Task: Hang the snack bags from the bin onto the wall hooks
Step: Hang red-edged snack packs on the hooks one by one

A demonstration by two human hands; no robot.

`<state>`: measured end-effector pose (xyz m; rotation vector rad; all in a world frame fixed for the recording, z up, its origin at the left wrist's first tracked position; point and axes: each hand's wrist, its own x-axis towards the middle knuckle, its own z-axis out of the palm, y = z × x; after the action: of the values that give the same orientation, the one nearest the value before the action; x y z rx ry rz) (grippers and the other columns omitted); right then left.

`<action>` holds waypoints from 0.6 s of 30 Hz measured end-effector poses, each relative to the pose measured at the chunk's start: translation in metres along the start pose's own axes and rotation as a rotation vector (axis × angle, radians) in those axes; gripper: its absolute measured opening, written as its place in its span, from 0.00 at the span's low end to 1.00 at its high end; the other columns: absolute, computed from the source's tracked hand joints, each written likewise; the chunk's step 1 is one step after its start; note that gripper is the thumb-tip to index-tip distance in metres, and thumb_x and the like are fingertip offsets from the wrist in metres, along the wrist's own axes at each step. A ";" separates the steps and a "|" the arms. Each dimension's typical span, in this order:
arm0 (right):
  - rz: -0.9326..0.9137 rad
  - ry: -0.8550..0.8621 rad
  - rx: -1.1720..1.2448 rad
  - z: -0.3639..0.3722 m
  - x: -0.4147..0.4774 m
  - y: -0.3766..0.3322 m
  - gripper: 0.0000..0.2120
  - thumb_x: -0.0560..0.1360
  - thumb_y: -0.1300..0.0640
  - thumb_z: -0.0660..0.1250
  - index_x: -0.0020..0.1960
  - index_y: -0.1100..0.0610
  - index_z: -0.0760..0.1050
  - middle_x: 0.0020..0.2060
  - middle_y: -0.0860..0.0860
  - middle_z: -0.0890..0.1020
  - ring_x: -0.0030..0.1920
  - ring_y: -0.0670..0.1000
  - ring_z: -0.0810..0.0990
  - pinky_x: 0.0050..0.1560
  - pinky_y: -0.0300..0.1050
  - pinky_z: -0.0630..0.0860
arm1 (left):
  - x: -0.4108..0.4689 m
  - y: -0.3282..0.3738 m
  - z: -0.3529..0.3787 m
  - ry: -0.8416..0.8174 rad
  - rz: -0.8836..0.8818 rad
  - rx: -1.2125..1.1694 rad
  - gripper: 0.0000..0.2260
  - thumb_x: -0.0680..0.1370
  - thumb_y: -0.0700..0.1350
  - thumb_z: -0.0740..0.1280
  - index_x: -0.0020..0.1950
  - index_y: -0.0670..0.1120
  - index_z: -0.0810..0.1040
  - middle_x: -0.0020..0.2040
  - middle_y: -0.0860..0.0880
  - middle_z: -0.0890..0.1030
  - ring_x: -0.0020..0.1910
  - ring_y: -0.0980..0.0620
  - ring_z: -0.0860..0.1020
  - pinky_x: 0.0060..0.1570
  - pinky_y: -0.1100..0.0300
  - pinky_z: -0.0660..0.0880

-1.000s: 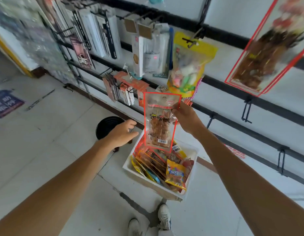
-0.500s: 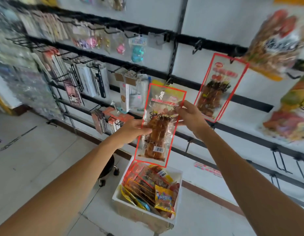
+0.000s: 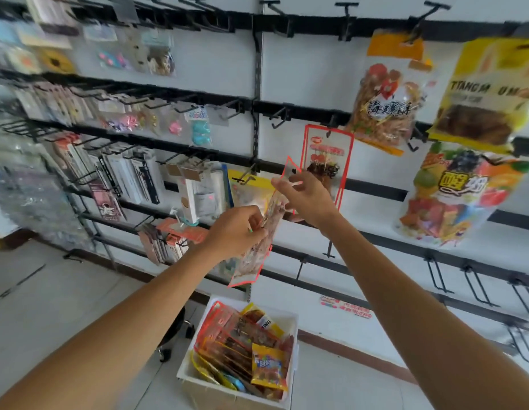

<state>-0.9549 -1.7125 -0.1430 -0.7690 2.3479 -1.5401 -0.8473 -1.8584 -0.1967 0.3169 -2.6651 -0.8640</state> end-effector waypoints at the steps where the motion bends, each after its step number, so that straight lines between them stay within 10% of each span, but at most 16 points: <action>1: 0.019 0.018 0.016 -0.003 -0.003 -0.003 0.32 0.69 0.34 0.70 0.64 0.54 0.69 0.52 0.50 0.77 0.47 0.52 0.83 0.38 0.52 0.84 | -0.001 0.010 0.004 0.031 0.043 0.073 0.06 0.74 0.48 0.70 0.41 0.50 0.74 0.36 0.56 0.78 0.36 0.55 0.77 0.36 0.56 0.72; 5: 0.054 0.123 -0.029 -0.014 -0.010 -0.001 0.33 0.67 0.36 0.72 0.62 0.56 0.70 0.50 0.52 0.80 0.38 0.51 0.85 0.41 0.53 0.84 | -0.005 0.035 0.021 0.134 0.155 0.356 0.05 0.76 0.51 0.66 0.44 0.51 0.74 0.40 0.54 0.81 0.39 0.52 0.78 0.39 0.56 0.73; 9: 0.055 0.137 0.046 -0.029 -0.012 0.014 0.04 0.77 0.59 0.64 0.50 0.58 0.76 0.44 0.58 0.84 0.37 0.54 0.86 0.39 0.54 0.84 | -0.010 0.040 0.037 0.167 0.212 0.487 0.07 0.77 0.53 0.63 0.46 0.50 0.75 0.43 0.53 0.82 0.41 0.51 0.81 0.38 0.57 0.75; 18: -0.036 0.178 0.074 -0.049 -0.020 0.022 0.05 0.78 0.62 0.64 0.49 0.55 0.78 0.43 0.51 0.84 0.35 0.48 0.84 0.40 0.47 0.83 | -0.020 0.041 0.030 0.035 0.148 0.405 0.20 0.77 0.66 0.57 0.57 0.55 0.77 0.45 0.57 0.83 0.43 0.55 0.80 0.39 0.59 0.69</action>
<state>-0.9673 -1.6562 -0.1443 -0.6873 2.3954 -1.7675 -0.8447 -1.8041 -0.1996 0.2191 -2.7729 -0.2678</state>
